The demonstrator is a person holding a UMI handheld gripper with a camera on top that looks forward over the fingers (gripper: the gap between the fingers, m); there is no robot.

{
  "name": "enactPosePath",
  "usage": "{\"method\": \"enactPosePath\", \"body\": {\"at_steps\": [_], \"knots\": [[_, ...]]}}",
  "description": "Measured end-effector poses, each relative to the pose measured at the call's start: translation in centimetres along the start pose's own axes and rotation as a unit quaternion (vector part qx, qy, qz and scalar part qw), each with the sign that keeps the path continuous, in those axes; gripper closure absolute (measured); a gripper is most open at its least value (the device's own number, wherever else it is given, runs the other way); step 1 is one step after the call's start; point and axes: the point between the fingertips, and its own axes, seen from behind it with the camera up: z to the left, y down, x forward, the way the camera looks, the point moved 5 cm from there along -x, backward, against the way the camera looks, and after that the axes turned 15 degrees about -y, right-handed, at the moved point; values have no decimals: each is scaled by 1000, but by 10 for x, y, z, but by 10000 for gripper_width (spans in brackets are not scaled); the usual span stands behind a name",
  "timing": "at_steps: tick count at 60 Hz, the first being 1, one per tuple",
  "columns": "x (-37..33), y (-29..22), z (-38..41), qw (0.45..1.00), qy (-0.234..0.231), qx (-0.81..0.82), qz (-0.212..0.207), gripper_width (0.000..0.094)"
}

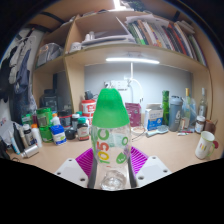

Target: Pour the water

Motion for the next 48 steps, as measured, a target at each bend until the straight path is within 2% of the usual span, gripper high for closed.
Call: {"method": "enactPosePath", "body": {"at_steps": [6,15,20,28,35,40,48], "knots": [[-1,1,1,1000,-9,1,11,527],[-6,-8,-6,999,-23,24,31,569],[-19,-43,-18,998,-37,59,10,569],[-46,-119,-70,970,-62,226,-58,569],[-74,-152,-137,905,-65,405,-111,572],[-82,-143,-185,844,-66,516,-129,570],[-86,-124,-225,691,-84,700,-160,569]]}}
